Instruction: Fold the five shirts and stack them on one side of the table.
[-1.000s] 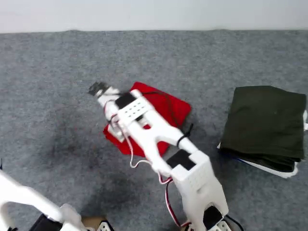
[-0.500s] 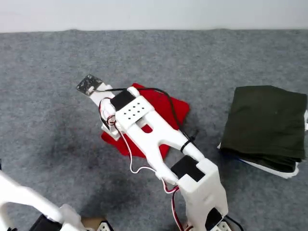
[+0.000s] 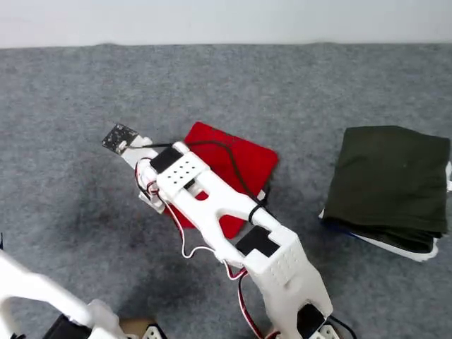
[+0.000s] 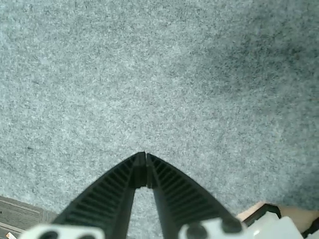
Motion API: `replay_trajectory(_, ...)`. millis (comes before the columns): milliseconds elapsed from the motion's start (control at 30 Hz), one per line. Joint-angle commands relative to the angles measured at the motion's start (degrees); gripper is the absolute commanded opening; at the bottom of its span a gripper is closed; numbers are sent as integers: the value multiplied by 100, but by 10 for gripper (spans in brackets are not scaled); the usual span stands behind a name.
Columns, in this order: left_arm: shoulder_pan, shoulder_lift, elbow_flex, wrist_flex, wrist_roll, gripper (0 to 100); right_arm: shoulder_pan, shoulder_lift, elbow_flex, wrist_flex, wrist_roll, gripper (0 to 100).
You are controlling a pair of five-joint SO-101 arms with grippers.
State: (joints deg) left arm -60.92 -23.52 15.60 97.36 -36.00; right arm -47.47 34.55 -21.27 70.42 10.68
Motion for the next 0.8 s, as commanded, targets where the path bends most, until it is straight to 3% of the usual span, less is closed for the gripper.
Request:
replay_trajectory(0,-26,-202,-22,44,44,7,171,-664,-782,954,-246,9)
replay_trajectory(333,9,-193,-4,44,53,7,919,-848,-1565,2879,-2303,9)
replay_trajectory(467,18,-167,-4,44,53,7,1121,-848,-1547,3152,-3727,9)
replay_trajectory(567,18,-167,-4,44,53,7,1323,-840,-1574,3090,-4352,12)
replay_trajectory(667,18,-158,-4,44,44,7,1552,-822,-1556,2985,-4668,95)
replay_trajectory(767,18,-158,-4,44,35,7,1736,-822,-1556,2985,-5073,289)
